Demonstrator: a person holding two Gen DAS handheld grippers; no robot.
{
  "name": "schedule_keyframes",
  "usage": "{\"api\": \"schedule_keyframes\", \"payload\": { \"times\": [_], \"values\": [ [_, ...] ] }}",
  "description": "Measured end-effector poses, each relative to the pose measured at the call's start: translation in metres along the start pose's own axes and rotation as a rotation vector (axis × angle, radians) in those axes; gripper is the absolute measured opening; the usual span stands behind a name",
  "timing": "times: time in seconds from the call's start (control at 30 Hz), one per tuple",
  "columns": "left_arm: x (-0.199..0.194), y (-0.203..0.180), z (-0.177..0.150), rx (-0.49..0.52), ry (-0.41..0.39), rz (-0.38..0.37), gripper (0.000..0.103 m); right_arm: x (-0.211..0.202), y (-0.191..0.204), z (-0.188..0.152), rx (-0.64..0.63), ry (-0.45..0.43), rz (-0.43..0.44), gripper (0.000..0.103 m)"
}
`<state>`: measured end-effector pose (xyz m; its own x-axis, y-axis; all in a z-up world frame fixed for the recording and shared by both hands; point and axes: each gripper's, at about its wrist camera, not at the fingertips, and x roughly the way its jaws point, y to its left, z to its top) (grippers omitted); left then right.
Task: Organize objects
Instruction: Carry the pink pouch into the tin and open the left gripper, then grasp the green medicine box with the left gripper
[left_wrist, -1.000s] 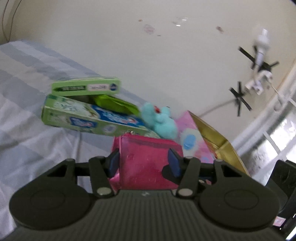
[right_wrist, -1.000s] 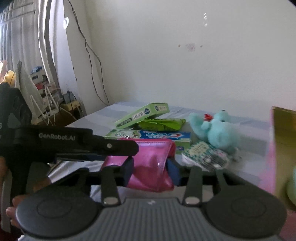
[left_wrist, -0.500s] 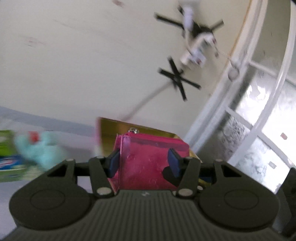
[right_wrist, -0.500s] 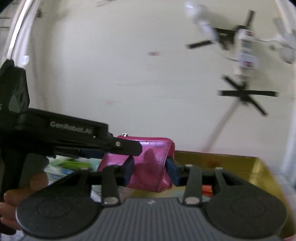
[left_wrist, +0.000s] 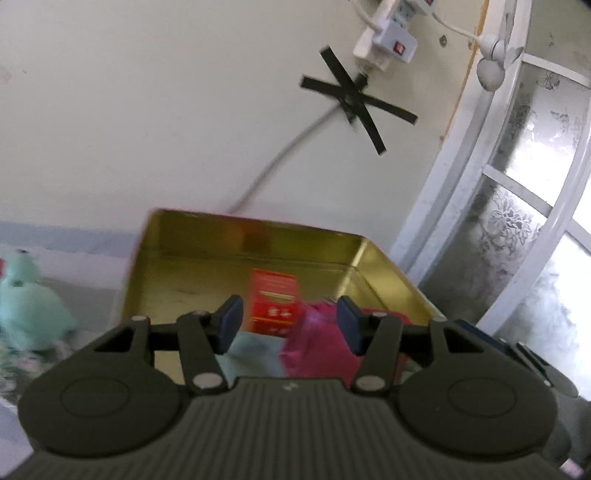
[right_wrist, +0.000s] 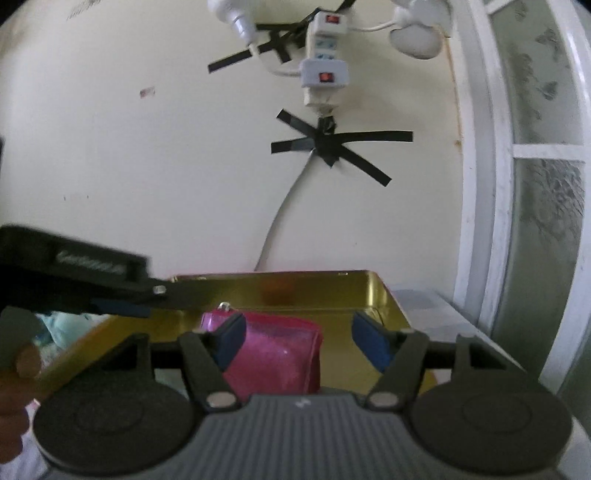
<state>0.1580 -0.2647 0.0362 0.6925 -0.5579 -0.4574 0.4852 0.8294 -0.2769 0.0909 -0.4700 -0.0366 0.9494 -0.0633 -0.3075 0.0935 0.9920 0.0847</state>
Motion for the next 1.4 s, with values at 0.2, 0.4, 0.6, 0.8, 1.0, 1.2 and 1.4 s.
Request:
{"api": "schedule_keyframes", "payload": {
  "times": [0.2,0.4,0.6,0.8,1.0,1.2,1.4],
  "values": [
    [-0.051,0.022,-0.011,0.007,-0.023,0.052,0.061,-0.005,0.006,0.006,0.149,0.144,0.294,0.066],
    [-0.088,0.055,-0.024,-0.025,-0.034,0.081,0.065,0.051,0.016,0.014,0.176,0.374,0.337,0.066],
    [-0.116,0.088,-0.03,-0.058,-0.057,0.159,0.065,0.067,0.011,0.035,0.191,0.288,0.119,0.068],
    [-0.135,0.129,-0.041,-0.063,-0.035,0.255,0.065,0.029,0.045,0.026,0.148,0.238,0.236,0.068],
    [-0.174,0.193,-0.051,-0.148,-0.053,0.406,0.065,0.025,0.106,0.033,0.043,0.227,0.397,0.068],
    [-0.217,0.268,-0.043,-0.287,-0.129,0.537,0.063,0.05,0.191,0.03,-0.014,0.309,0.584,0.068],
    [-0.207,0.34,-0.008,-0.485,-0.113,0.442,0.065,0.13,0.28,0.051,0.163,0.544,0.741,0.065]
  ]
}}
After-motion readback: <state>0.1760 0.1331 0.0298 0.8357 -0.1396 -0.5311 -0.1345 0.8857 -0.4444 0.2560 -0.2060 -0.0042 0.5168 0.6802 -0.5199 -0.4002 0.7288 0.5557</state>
